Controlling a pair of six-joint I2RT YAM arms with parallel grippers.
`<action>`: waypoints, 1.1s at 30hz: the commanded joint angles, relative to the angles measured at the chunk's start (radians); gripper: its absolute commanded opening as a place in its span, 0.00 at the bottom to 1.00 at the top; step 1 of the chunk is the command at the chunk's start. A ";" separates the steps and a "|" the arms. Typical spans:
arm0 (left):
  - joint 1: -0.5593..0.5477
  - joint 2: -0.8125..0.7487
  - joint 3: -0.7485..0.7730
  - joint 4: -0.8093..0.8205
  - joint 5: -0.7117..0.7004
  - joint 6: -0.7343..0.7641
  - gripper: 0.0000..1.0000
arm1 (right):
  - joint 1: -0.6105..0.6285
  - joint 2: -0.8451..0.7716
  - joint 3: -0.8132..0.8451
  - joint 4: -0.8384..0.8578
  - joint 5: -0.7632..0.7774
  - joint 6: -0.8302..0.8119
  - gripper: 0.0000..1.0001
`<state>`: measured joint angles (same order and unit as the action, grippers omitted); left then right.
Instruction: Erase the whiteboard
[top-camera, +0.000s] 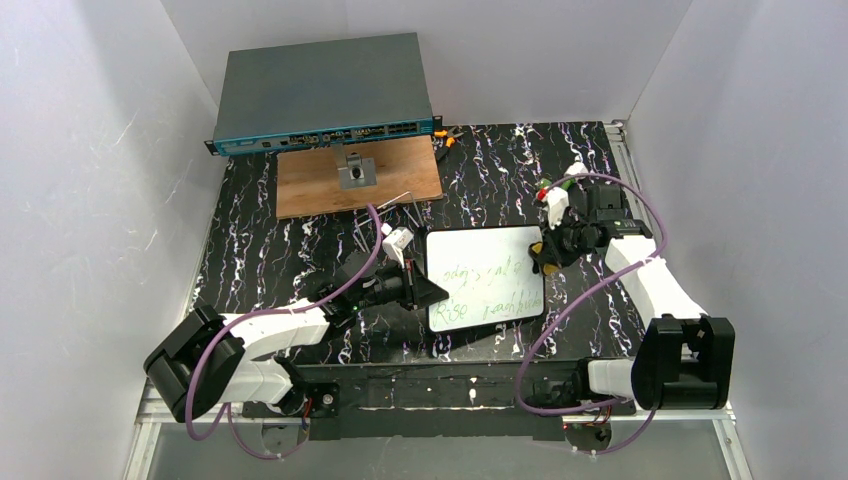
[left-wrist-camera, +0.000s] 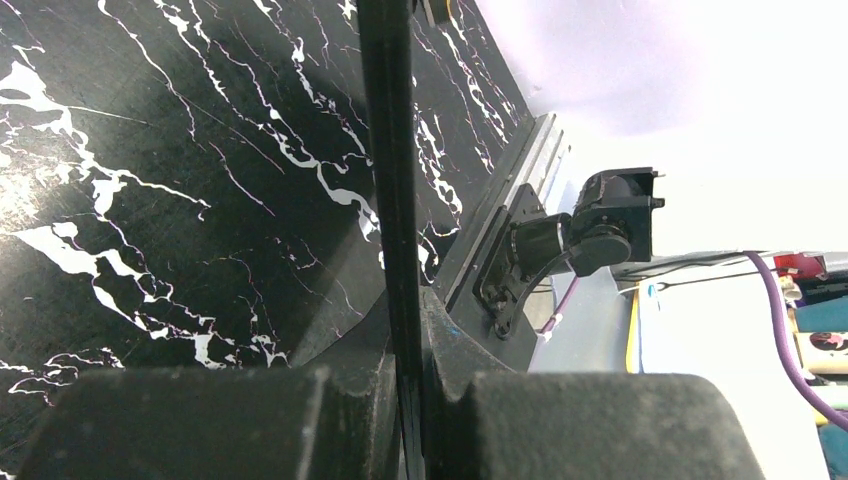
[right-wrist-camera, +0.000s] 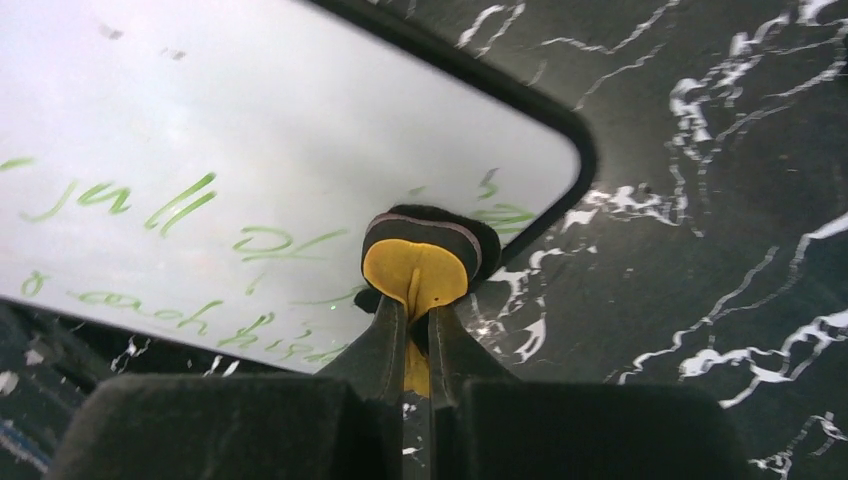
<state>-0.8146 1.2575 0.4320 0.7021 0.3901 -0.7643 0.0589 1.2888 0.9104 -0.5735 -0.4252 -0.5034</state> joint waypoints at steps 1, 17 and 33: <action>-0.015 -0.018 0.006 0.104 0.081 0.067 0.00 | 0.018 -0.035 -0.028 -0.075 -0.143 -0.075 0.01; -0.016 -0.043 0.002 0.087 0.074 0.072 0.00 | -0.011 0.063 0.142 0.024 0.014 0.081 0.01; -0.016 -0.033 0.005 0.091 0.076 0.079 0.00 | -0.009 -0.015 0.036 -0.146 -0.293 -0.089 0.01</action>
<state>-0.8173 1.2568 0.4313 0.7025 0.4004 -0.7536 0.0147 1.3186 0.9501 -0.6544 -0.5739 -0.5312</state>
